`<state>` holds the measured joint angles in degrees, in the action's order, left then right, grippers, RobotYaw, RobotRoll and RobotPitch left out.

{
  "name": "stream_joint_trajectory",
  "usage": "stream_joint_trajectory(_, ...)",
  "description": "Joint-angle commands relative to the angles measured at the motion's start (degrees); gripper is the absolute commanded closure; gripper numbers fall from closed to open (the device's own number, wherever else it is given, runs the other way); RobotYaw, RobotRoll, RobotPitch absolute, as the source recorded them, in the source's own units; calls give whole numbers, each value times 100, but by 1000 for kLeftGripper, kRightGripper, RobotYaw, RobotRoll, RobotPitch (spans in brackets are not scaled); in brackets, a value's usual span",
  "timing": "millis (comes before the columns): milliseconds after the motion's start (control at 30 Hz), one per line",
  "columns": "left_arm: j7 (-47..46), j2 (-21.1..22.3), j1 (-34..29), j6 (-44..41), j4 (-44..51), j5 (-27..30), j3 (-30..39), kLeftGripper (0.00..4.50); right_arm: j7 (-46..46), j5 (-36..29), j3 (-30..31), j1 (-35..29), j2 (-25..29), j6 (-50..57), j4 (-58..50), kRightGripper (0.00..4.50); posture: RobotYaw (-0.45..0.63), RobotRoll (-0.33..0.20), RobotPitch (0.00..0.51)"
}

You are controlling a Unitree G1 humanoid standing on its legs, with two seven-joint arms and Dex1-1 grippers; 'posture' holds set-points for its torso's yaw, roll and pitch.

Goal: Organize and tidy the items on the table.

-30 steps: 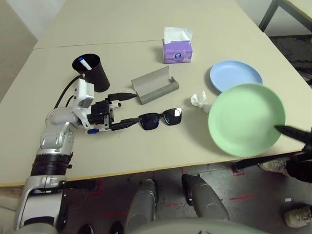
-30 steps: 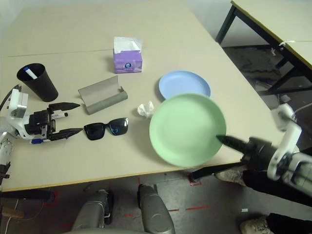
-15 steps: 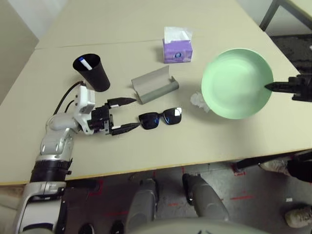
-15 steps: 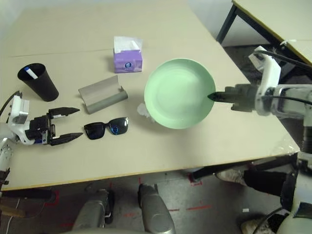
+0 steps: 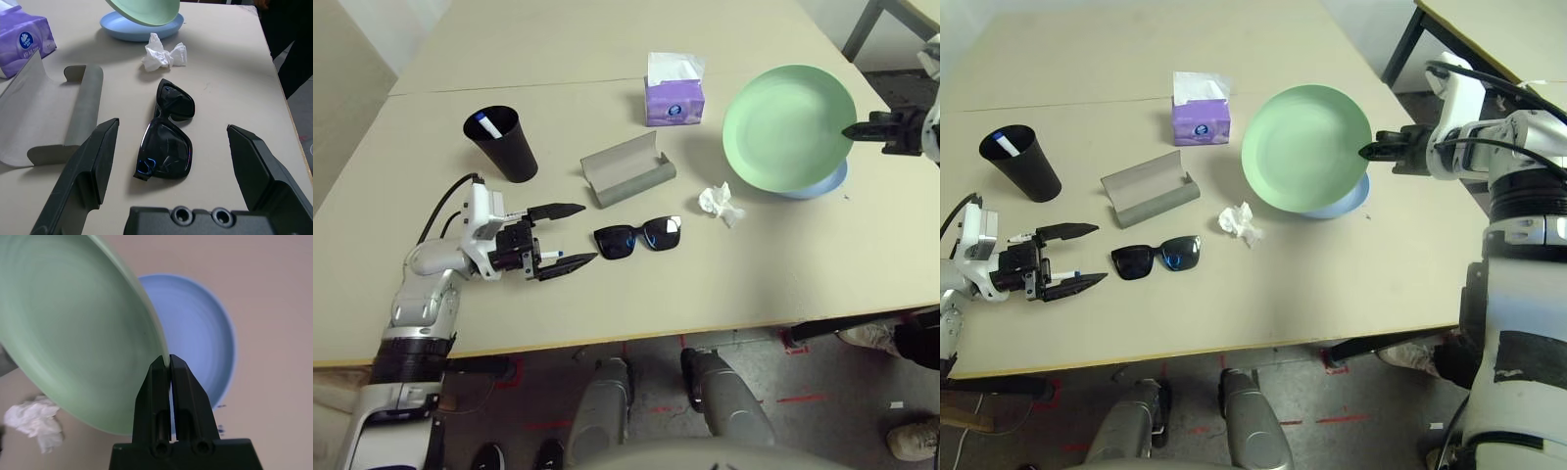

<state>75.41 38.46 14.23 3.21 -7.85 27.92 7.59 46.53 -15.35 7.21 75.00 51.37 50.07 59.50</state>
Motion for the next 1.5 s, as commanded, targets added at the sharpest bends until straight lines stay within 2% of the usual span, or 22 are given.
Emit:
stream_joint_trajectory(33, 9, 7, -128, -26, 75, 8, -14, 0, 112, 299, -140, 83, -3, -220, 345, 4462, -155, 0, 202)
stream_joint_trajectory(400, -28, -61, -200, 13, 97, -4, -35, 0, 475, 787, -246, -38, -29, -311, 495, 4462, -160, 0, 198)
stream_joint_trajectory(500, -55, -79, -249, 8, 148, -1, -30, 0, 524, 842, -310, -57, -53, -377, 481, 3840, -157, 0, 197)
stream_joint_trajectory(833, -168, -97, -439, -9, 298, 21, -5, 0, 602, 944, -483, -19, -91, -406, 397, 208, -156, 0, 198)
stream_joint_trajectory(867, -177, -95, -441, -6, 299, 21, 1, 0, 642, 935, -494, -26, -83, -355, 337, 51, -155, 0, 200)
stream_joint_trajectory(933, -188, -75, -423, 7, 268, 17, 30, 0, 781, 893, -515, -130, -27, -217, 85, 51, -154, 0, 203)
stream_joint_trajectory(1033, -191, -7, -399, 21, 193, 15, 104, 0, 958, 651, -717, -688, 142, 93, -881, 51, -151, 0, 207)
stream_joint_trajectory(1100, -198, 35, -381, 42, 146, 2, 151, 0, 1010, 399, -978, -1382, 298, 398, -1993, 51, -149, 0, 208)
stream_joint_trajectory(1300, -120, 255, -287, 12, -27, 50, 323, 0, 789, -466, -2478, -3771, 578, 1147, -5800, 51, -160, 0, 211)
stream_joint_trajectory(1400, -25, 379, -228, 11, -154, 49, 366, 0, 758, -994, -3070, -4804, 498, 1637, -7540, 51, -171, 0, 215)
stream_joint_trajectory(1500, 68, 488, -126, 9, -292, 49, 389, 0, 613, -1536, -3329, -5490, 247, 2118, -8868, 51, -182, 0, 219)
